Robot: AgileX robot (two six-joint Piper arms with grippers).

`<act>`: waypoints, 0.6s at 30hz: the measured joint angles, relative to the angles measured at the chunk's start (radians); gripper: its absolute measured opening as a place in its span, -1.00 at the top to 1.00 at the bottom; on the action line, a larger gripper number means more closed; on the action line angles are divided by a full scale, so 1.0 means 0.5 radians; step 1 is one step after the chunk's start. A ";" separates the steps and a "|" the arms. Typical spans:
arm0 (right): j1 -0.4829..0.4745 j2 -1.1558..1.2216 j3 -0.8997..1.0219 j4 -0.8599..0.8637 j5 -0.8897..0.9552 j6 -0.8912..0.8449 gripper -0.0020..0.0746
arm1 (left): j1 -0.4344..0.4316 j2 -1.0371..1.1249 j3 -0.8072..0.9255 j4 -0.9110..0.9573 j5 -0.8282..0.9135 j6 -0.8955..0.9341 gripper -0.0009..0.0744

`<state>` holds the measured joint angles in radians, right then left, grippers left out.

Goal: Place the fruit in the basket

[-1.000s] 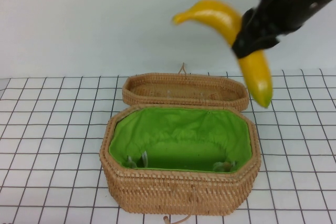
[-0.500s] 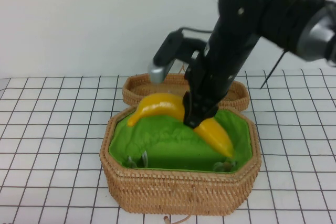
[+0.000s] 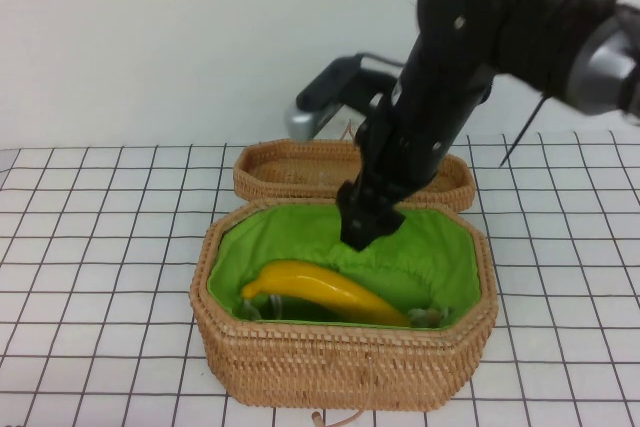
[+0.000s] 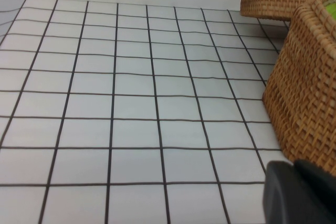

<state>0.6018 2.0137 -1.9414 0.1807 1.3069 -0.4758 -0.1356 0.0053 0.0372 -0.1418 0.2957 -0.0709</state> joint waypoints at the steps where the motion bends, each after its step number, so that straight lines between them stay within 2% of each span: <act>1: -0.004 -0.031 0.000 -0.010 0.000 0.014 -0.65 | 0.000 0.000 0.000 0.000 0.000 0.000 0.98; 3: -0.027 -0.124 0.000 -0.093 -0.003 0.090 -0.40 | 0.000 0.000 0.000 0.000 0.000 0.000 0.98; 5: -0.064 -0.235 0.000 -0.169 -0.003 0.163 0.01 | 0.000 0.000 0.000 0.000 0.000 0.000 0.98; 8: -0.163 -0.412 0.000 -0.192 -0.003 0.277 0.84 | 0.000 0.000 0.000 0.000 0.000 0.000 0.98; 9: -0.211 -0.477 0.000 -0.192 -0.004 0.317 0.94 | 0.000 0.000 0.000 0.000 0.000 0.000 0.98; 14: -0.450 -0.769 0.100 -0.155 -0.151 0.487 0.94 | 0.000 0.000 0.000 0.000 0.000 0.000 0.98; 18: -0.481 -1.125 0.620 -0.124 -0.596 0.483 0.94 | 0.000 0.000 0.000 0.000 0.000 0.000 0.98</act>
<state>0.3616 1.4513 -1.6316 0.1187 1.0088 -0.2345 -0.1356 0.0053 0.0372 -0.1418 0.2957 -0.0709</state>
